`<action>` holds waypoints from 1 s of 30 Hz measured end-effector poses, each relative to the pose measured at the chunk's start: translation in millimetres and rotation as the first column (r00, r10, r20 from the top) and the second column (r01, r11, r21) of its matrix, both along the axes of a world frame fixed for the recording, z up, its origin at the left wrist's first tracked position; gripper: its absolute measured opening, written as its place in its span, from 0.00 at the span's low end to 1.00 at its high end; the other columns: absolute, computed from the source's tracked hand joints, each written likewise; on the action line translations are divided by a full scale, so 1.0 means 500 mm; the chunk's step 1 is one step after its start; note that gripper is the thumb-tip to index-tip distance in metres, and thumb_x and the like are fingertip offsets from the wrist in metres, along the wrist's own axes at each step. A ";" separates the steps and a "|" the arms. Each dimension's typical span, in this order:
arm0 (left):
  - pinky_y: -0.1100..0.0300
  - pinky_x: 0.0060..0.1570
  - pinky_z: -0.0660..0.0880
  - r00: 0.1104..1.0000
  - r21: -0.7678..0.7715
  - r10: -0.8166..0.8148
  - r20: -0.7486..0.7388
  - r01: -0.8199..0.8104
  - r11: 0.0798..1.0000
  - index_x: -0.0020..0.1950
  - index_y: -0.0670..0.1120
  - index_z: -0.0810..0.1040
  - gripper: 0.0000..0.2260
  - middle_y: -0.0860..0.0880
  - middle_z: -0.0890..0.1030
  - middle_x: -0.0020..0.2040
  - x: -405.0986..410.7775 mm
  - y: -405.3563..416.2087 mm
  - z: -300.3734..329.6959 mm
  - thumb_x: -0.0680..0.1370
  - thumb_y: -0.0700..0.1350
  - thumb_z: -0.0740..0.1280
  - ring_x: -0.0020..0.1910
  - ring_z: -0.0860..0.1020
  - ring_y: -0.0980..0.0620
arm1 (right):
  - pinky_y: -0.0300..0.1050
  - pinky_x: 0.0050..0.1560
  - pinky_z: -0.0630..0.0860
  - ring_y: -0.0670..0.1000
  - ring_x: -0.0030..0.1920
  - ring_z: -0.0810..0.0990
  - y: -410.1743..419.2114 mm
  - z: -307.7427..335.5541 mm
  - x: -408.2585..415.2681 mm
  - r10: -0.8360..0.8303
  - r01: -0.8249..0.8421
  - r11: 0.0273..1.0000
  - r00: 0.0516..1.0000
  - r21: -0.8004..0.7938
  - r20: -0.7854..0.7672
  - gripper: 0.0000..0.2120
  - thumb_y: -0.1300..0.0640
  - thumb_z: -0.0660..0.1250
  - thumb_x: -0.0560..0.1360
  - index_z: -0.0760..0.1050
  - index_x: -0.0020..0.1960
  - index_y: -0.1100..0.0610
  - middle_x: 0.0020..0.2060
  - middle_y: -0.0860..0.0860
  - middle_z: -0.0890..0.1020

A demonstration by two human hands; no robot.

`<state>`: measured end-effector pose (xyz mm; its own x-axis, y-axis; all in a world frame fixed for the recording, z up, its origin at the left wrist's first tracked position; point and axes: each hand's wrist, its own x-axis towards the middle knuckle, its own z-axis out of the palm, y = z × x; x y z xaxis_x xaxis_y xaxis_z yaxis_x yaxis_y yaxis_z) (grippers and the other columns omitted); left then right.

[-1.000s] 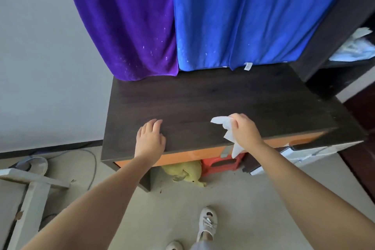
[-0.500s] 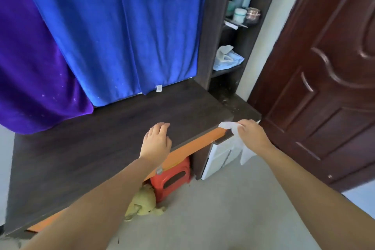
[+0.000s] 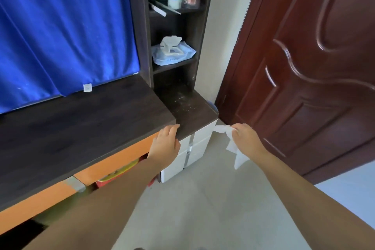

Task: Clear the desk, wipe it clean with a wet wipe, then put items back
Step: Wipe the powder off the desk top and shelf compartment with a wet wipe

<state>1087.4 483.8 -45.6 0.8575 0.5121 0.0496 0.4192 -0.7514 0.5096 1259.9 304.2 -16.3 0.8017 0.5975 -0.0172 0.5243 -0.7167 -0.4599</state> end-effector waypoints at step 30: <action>0.44 0.66 0.63 0.676 -0.092 0.689 -0.259 -0.728 0.679 0.65 0.38 0.70 0.19 0.38 0.67 0.69 0.466 0.058 -0.440 0.75 0.40 0.60 0.66 0.66 0.39 | 0.57 0.72 0.60 0.63 0.72 0.62 0.421 -0.503 0.548 0.503 -0.510 0.836 0.860 -0.203 -0.090 0.21 0.57 0.54 0.80 0.62 0.70 0.65 0.72 0.63 0.63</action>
